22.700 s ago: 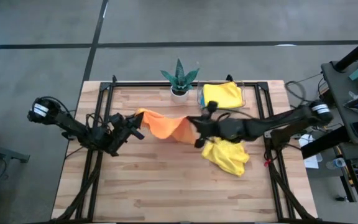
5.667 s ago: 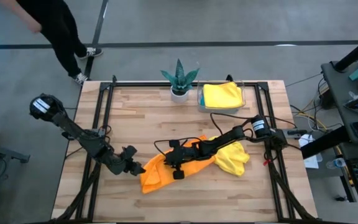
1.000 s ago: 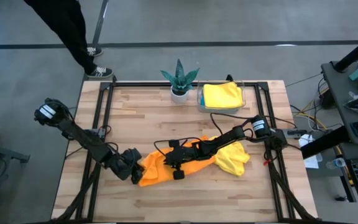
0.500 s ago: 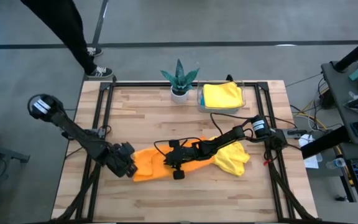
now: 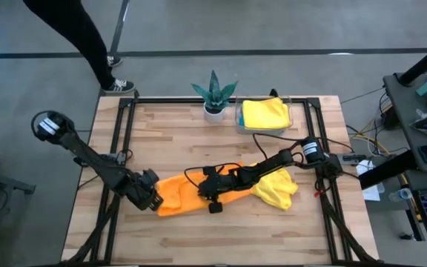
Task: Fold microfiber towels
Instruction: Fold the orange microfiber towel
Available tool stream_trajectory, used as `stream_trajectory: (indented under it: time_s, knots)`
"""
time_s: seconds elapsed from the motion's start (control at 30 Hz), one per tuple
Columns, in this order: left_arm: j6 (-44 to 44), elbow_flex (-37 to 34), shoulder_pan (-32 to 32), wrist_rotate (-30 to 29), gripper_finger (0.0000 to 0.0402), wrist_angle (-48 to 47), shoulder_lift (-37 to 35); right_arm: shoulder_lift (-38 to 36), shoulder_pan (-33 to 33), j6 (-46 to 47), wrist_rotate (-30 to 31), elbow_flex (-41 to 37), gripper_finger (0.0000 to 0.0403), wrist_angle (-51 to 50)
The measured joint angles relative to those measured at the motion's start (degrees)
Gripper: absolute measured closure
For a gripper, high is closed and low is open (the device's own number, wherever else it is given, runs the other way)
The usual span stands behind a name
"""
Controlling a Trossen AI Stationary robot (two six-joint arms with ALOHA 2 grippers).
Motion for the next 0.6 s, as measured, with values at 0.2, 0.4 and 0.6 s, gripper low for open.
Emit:
stream_trajectory:
  time_s: [0.2,0.4,0.6]
  knots:
    - [0.00,0.02,0.00,0.04,0.0345,-0.37,-2.53,-0.23,0.13,0.25,0.00,-0.09,0.0360,1.25]
    - [0.18,0.02,-0.02,0.26,0.0299,-0.44,-6.94,-2.31,0.11,-0.34,0.04,-0.20,0.0360,0.42]
    - [1.39,0.75,0.00,0.04,0.0290,-0.38,-11.71,-3.50,0.11,-2.22,0.07,-0.20,0.0360,-0.03]
